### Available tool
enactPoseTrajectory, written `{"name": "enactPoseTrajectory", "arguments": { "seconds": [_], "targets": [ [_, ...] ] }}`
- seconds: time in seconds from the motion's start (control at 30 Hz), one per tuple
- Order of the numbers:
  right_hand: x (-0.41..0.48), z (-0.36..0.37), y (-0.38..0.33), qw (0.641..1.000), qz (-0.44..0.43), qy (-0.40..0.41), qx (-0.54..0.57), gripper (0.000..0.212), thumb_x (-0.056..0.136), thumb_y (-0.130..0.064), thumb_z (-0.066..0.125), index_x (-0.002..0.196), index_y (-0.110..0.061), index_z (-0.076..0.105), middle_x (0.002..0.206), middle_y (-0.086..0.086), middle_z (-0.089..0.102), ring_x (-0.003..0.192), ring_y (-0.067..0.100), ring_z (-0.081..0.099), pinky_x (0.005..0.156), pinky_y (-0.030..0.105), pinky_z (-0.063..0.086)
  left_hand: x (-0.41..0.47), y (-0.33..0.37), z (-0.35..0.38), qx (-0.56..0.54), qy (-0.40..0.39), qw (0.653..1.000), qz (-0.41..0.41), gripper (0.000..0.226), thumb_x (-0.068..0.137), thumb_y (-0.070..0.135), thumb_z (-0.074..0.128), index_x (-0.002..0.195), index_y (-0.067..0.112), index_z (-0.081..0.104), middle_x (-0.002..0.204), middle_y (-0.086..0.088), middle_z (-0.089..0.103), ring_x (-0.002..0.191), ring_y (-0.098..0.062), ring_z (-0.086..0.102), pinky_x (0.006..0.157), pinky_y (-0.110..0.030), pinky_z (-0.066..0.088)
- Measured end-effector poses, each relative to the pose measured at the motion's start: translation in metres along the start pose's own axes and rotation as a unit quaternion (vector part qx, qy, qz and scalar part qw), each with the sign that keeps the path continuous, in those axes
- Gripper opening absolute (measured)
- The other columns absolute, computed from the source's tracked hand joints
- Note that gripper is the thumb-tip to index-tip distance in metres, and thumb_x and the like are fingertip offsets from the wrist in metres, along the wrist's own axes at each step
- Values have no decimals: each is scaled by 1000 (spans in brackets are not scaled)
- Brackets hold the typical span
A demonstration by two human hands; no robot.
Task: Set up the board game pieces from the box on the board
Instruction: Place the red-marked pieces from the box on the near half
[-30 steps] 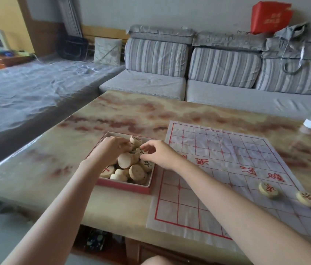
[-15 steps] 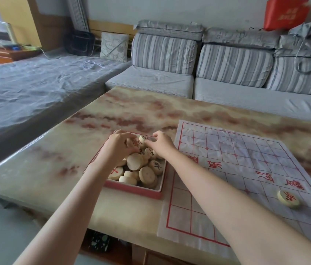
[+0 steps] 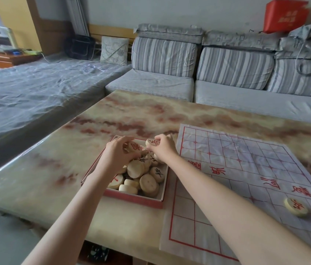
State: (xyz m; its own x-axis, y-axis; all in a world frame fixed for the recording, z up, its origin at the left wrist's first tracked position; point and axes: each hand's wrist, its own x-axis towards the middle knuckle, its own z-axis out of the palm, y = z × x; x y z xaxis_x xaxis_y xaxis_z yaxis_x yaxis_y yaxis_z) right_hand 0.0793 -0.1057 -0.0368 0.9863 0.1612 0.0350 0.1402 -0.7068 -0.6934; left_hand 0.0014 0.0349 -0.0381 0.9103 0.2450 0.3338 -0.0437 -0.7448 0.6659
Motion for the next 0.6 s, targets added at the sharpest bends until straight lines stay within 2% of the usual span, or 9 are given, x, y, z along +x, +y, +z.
{"name": "enactPoseTrajectory", "arguments": {
  "seconds": [0.1,0.23,0.33,0.4,0.5,0.6],
  "targets": [
    [-5,-22,5,1000,-16,-1,20,50,77,-27,71,120,-9,55,127,12,42,118,25,48,100,29,39,-2,12,-2,-26,20,999,-3,57,62,32,83,113,17,63,103,-3,65,90,-16,58,78,-20,39],
    [-18,-55,18,999,-26,7,34,50,72,-23,74,116,-9,56,123,11,45,112,24,51,96,30,43,-4,35,1,-34,19,999,10,46,63,32,82,105,19,67,96,-2,68,76,-8,54,68,-18,36],
    [-33,-83,39,999,-17,28,40,48,70,-21,75,113,-10,57,119,9,54,108,22,53,86,28,43,-12,61,9,-47,4,999,16,44,66,33,80,105,19,67,93,1,67,79,-7,54,63,-7,34],
    [-45,-102,57,999,1,37,39,47,71,-21,75,112,-10,57,117,7,57,108,21,54,85,28,43,-24,79,19,-61,-13,998,18,42,67,33,79,105,19,66,94,3,67,81,-6,55,61,-7,35],
    [-65,-128,90,999,38,30,20,50,71,-23,76,116,-12,55,119,6,58,108,19,54,84,28,45,-43,102,44,-90,-47,994,41,43,65,35,80,103,20,67,94,4,68,86,-10,59,68,-11,38],
    [-87,-154,122,998,57,32,17,49,73,-24,76,115,-13,55,116,3,60,101,14,53,79,23,39,-62,122,71,-94,-87,990,50,45,63,34,81,103,20,67,96,3,66,90,-11,60,78,-17,42]
  ]
}}
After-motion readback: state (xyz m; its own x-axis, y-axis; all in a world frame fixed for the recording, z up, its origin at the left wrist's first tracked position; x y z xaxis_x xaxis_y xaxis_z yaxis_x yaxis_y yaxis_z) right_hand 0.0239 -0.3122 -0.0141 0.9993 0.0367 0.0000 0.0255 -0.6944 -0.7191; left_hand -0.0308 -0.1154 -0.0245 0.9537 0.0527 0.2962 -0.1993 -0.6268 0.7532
